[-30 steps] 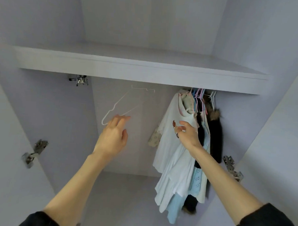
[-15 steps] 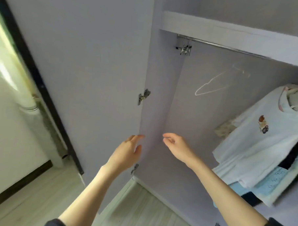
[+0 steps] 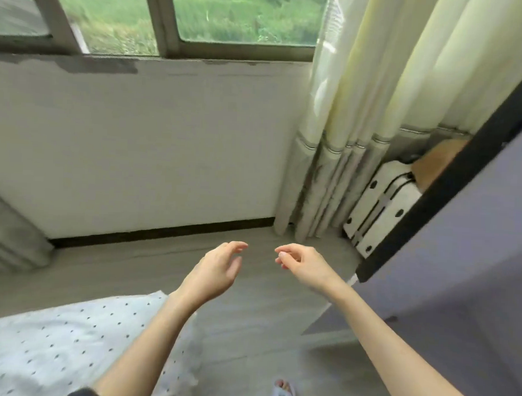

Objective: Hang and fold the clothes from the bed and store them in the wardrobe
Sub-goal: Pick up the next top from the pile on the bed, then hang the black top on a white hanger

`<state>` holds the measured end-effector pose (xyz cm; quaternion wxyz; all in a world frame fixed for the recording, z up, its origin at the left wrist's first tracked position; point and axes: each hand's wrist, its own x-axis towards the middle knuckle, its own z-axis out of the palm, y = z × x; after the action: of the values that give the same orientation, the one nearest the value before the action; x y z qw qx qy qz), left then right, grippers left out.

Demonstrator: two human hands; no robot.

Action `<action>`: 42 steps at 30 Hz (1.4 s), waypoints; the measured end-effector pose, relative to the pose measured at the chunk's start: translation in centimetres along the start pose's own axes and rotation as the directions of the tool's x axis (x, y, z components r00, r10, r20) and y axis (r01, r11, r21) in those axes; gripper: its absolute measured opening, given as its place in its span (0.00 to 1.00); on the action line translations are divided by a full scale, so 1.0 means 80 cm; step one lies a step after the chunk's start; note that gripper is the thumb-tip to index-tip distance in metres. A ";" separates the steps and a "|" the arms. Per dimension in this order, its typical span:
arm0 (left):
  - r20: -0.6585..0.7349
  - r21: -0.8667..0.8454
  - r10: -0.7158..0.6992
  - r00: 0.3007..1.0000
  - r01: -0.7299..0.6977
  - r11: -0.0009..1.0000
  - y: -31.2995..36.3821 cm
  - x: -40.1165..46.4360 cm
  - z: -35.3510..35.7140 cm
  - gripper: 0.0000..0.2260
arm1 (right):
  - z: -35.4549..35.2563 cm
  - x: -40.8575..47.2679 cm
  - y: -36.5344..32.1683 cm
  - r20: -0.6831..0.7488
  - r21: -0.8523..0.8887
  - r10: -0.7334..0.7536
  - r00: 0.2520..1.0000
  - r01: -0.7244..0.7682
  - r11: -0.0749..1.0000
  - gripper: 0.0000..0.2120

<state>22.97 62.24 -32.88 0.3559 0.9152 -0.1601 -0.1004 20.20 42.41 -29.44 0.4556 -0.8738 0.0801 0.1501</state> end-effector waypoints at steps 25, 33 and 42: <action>-0.661 -0.580 -0.738 0.135 0.531 0.617 -0.318 0.068 -0.359 0.14 | 0.339 0.466 -0.510 0.819 0.120 -0.494 0.291 0.755 0.644 0.11; -0.636 -0.681 -0.760 -0.132 0.559 0.473 -0.456 -0.010 -0.468 0.14 | 0.546 0.464 -0.643 0.922 0.247 -0.387 -0.032 0.818 0.520 0.13; -0.578 -0.780 -0.728 -0.369 0.510 0.361 -0.550 -0.104 -0.561 0.14 | 0.749 0.424 -0.777 0.920 0.370 -0.296 -0.256 0.816 0.444 0.13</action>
<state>38.34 123.71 -29.77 0.3207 0.6267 0.6481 0.2904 58.04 126.99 -25.20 0.2031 -0.5406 -0.6943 0.4296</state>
